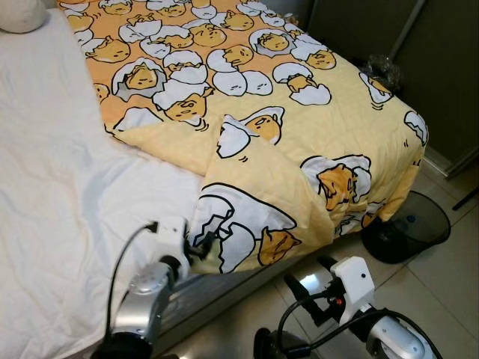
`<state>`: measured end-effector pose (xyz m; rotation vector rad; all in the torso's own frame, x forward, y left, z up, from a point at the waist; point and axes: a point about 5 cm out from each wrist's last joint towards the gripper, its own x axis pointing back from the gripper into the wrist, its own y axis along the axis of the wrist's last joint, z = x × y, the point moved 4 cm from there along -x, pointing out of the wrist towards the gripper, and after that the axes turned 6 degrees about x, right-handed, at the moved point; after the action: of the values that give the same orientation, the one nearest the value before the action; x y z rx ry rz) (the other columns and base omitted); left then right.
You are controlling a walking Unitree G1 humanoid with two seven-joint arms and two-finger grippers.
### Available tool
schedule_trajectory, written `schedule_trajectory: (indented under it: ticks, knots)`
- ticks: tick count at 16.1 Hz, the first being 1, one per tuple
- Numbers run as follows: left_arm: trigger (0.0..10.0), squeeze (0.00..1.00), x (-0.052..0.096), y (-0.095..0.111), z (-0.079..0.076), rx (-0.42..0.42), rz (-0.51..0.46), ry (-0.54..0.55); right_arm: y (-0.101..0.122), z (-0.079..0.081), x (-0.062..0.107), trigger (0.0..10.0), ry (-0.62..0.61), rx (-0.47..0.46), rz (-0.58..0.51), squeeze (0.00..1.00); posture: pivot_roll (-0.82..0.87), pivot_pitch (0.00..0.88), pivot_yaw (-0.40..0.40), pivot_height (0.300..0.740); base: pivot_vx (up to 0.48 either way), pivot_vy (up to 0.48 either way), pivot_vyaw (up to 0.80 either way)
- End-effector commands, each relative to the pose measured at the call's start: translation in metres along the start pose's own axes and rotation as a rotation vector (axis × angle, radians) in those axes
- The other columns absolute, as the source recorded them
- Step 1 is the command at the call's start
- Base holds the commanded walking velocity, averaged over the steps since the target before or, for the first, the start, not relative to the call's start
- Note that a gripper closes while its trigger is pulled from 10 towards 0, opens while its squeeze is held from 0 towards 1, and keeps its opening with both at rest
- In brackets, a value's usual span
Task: Clean up the room
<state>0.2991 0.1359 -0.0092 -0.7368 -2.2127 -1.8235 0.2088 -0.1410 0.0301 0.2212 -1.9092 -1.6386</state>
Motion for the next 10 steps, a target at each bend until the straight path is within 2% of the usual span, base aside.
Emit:
schedule_trajectory:
  ticks: [1,3,6,9,10]
  knots:
    - [10.0,0.00,-0.003,-0.005,-0.003,-0.003,0.031,-0.017,0.001,-0.003,0.003,10.0,-0.022,-0.009,0.001,0.05,-0.19,0.116,-0.017,0.730,0.000,0.000,0.00]
    - [10.0,0.00,-0.010,-0.020,-0.019,-0.016,0.091,-0.068,0.001,-0.001,0.003,10.0,-0.027,-0.009,0.004,0.05,-0.19,0.120,-0.011,0.730,0.000,0.000,0.00]
    - [10.0,0.00,-0.019,-0.033,-0.029,-0.055,0.158,-0.084,0.001,0.001,0.002,10.0,-0.032,-0.017,0.001,0.05,-0.20,0.126,0.001,0.730,0.000,0.000,0.00]
    - [10.0,0.00,-0.024,-0.034,-0.018,-0.088,0.180,0.001,0.001,0.000,0.001,10.0,-0.041,-0.016,0.001,0.05,-0.22,0.119,0.009,0.730,0.000,0.000,0.00]
    - [0.0,0.00,-0.027,-0.027,-0.014,-0.059,0.153,0.022,0.002,-0.001,0.001,10.0,-0.048,-0.015,-0.001,0.05,-0.22,0.111,0.014,0.730,0.000,0.000,0.00]
